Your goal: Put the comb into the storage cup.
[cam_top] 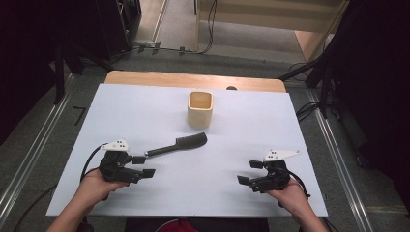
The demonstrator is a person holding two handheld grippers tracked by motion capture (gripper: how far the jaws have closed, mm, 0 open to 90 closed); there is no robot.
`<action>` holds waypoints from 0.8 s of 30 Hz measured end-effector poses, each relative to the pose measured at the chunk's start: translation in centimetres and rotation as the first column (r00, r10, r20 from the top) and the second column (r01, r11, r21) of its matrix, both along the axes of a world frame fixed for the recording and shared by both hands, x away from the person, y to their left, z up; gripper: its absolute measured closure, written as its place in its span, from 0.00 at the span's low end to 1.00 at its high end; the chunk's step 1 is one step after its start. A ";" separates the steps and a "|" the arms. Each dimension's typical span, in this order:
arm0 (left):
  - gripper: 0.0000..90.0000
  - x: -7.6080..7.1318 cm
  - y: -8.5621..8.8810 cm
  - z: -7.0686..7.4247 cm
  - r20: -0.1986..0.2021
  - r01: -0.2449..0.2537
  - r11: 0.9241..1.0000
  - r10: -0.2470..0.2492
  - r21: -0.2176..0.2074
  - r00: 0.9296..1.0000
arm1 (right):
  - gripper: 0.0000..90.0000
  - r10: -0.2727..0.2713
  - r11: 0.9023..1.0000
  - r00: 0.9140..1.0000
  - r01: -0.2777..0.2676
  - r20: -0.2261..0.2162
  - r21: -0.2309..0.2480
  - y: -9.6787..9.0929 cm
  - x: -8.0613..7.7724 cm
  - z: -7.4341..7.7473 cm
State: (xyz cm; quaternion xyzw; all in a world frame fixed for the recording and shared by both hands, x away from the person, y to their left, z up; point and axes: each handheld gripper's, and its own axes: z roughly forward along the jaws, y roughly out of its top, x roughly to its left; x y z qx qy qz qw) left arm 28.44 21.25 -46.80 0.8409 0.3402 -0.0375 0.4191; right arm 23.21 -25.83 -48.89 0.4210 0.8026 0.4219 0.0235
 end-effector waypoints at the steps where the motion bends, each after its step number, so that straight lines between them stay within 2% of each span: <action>1: 0.33 0.0 0.0 0.0 0.000 0.000 1.000 0.000 0.000 1.000 | 0.15 0.000 1.000 1.000 0.000 0.000 0.000 0.0 0.0 0.0; 24: 0.32 0.0 0.0 0.1 -0.003 -0.003 1.000 0.003 -0.001 1.000 | 0.15 -0.003 1.000 1.000 0.003 -0.001 -0.003 -0.3 0.0 0.0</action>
